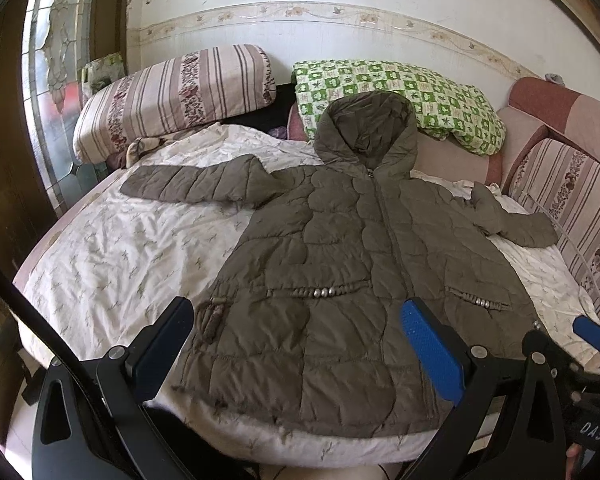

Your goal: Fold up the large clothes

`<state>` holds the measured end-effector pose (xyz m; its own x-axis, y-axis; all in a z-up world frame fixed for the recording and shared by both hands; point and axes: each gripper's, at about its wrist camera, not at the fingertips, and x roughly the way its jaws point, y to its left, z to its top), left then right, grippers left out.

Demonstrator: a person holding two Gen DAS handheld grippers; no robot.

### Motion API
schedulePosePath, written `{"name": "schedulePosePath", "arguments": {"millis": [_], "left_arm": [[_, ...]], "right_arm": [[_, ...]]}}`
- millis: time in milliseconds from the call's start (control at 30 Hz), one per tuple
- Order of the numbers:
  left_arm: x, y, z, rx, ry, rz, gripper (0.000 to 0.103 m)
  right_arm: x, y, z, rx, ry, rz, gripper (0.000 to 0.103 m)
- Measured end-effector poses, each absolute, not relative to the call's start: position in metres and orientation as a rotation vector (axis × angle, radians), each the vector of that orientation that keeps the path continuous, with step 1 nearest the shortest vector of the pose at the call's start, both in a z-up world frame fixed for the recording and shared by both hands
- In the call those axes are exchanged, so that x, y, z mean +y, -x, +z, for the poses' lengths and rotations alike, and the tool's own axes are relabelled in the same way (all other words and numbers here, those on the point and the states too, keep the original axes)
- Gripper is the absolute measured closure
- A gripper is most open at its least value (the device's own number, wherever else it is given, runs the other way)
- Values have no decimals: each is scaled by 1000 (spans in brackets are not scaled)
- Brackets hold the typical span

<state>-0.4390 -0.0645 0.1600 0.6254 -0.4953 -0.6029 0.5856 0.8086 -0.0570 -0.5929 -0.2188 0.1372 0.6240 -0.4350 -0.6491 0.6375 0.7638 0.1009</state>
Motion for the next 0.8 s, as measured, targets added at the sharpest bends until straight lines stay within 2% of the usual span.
{"name": "schedulePosePath", "arguments": {"millis": [267, 467, 633, 733, 800], "left_arm": [[-128, 418, 181, 605, -154, -685, 0], [-200, 388, 195, 581, -166, -732, 0], [-242, 353, 149, 521, -216, -650, 0], [-261, 318, 117, 657, -297, -607, 0], [-263, 303, 116, 675, -299, -600, 0]], "right_arm": [[-257, 591, 133, 660, -374, -669, 0], [-311, 601, 155, 630, -392, -737, 0], [-353, 612, 175, 612, -366, -834, 0], [-385, 618, 176, 629, -418, -841, 0], [-416, 624, 177, 638, -475, -833, 0]]}}
